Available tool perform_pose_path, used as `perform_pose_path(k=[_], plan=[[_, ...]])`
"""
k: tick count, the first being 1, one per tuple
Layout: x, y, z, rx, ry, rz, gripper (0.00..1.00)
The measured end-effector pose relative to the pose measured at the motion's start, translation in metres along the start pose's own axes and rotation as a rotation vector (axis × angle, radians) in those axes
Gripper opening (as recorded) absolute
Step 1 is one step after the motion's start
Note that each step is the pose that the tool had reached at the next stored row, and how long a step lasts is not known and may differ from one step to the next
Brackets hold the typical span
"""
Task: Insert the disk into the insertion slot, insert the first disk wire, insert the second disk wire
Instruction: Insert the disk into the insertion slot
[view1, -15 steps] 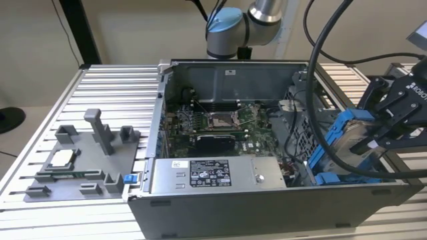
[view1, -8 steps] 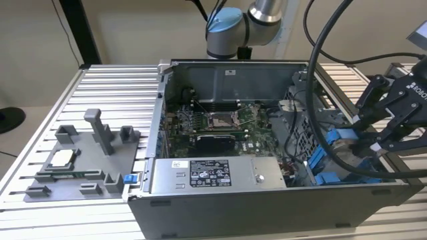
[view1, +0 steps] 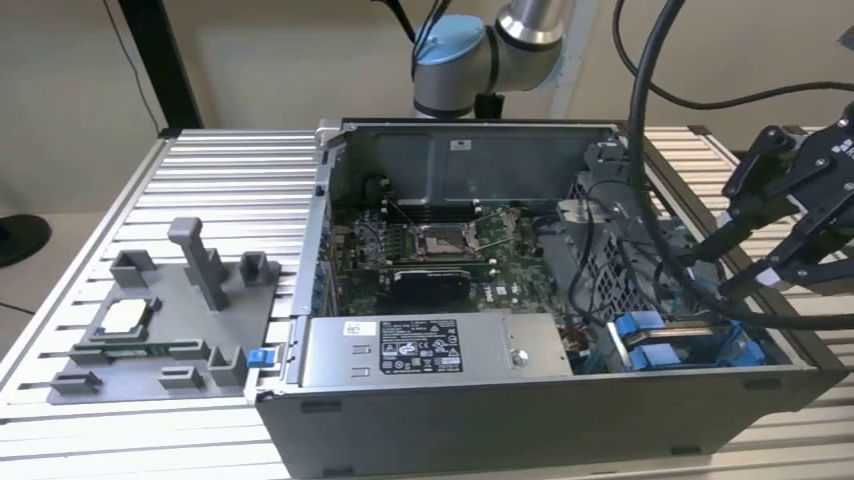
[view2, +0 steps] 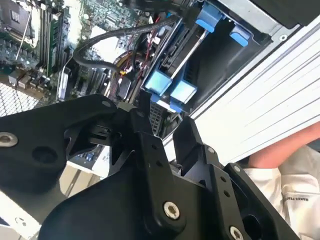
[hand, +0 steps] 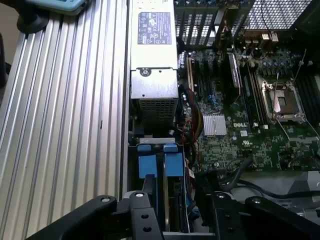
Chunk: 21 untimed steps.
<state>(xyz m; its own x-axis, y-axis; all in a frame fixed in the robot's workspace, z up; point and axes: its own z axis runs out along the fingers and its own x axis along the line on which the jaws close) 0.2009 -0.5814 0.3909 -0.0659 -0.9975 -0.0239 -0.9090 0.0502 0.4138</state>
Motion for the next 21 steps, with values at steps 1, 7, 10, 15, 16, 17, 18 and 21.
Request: perform_pose_path(k=[1, 7, 10, 15, 16, 17, 18, 21], plan=[[-0.0001, 0.0013, -0.0022, 0.0020, 0.0001, 0.000, 1.00], [-0.0068, 0.0055, -0.0019, 0.0650, -0.0032, -0.003, 1.00], [-0.0102, 0.0093, 0.0000, 0.0840, -0.0053, -0.002, 1.00], [-0.0144, 0.0201, 0.0051, 0.0878, -0.0061, -0.001, 1.00], [-0.0153, 0.0222, 0.0060, 0.0880, -0.0059, 0.000, 1.00], [-0.0161, 0.0243, 0.0070, 0.0884, -0.0054, 0.000, 1.00], [-0.0165, 0.0261, 0.0078, 0.0891, -0.0047, 0.000, 1.00], [-0.0167, 0.0323, 0.0107, 0.1001, -0.0024, 0.000, 1.00]])
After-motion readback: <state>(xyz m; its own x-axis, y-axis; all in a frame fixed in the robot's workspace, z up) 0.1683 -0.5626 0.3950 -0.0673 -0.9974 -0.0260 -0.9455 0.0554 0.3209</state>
